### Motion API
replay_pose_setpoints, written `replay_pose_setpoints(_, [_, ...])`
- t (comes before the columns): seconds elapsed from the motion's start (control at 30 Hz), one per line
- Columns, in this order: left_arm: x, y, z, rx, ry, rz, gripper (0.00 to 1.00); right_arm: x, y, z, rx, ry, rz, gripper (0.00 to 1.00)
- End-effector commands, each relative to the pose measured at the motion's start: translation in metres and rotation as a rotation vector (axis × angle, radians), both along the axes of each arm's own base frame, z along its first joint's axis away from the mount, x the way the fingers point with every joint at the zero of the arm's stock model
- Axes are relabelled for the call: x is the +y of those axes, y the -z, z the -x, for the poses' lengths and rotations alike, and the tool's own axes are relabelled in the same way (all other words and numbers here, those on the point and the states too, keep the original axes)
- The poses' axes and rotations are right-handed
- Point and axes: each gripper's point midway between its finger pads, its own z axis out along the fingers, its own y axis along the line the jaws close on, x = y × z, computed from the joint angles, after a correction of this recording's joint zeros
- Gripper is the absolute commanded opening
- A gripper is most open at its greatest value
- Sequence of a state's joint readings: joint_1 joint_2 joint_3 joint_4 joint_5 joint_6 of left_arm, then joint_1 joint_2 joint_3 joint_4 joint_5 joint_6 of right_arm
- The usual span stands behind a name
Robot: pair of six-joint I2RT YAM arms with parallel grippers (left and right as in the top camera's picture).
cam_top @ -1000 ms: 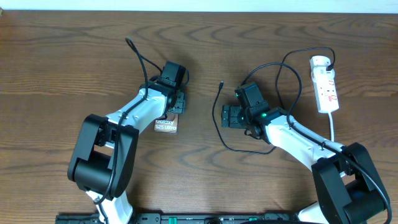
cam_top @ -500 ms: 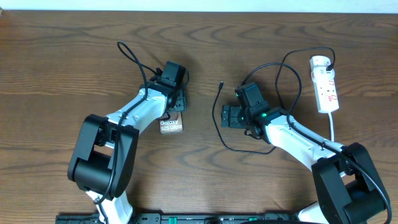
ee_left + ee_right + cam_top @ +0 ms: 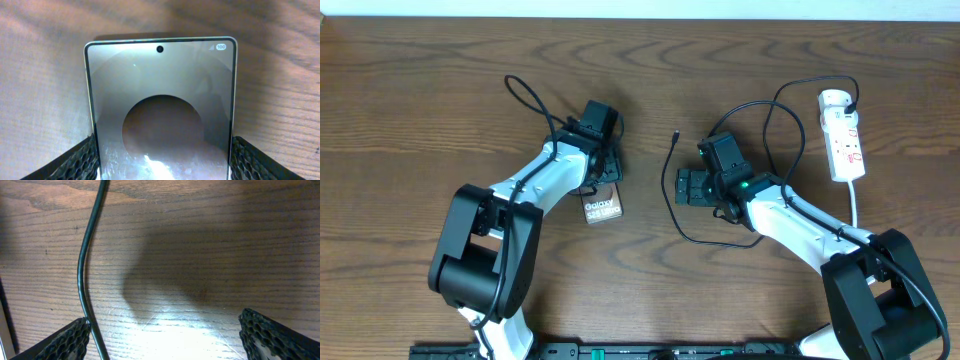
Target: Plug charger to phone and switch on socket
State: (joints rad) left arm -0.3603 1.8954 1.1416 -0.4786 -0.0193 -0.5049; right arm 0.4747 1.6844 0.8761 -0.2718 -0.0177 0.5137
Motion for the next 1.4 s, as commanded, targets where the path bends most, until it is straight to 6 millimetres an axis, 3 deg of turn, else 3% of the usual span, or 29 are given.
replay_pose_setpoints(0.0, [-0.005,0.01,0.022,0.107,-0.159,0.08,0.65,-0.005,-0.002,-0.006,-0.015,0.006,0.016,0.94])
replay_pose_setpoints(0.37, [-0.01,0.011,0.028,0.136,-0.163,0.108,0.66,-0.005,-0.002,-0.006,-0.015,0.006,0.016,0.94])
replay_pose_setpoints(0.73, [-0.006,0.041,0.04,0.211,-0.224,0.083,0.67,-0.005,-0.002,-0.006,-0.014,0.006,0.016,0.94])
replay_pose_setpoints(1.0, [-0.009,0.043,0.033,0.188,-0.231,0.097,0.68,-0.005,-0.002,-0.006,-0.015,0.006,0.015,0.93])
replay_pose_setpoints(1.03, [-0.01,0.042,0.031,0.177,-0.23,0.102,0.83,-0.005,-0.002,-0.006,-0.015,0.006,0.015,0.94])
replay_pose_setpoints(1.37, [-0.012,0.04,0.019,0.127,-0.221,0.11,0.92,-0.005,-0.002,-0.006,-0.014,0.006,0.016,0.94])
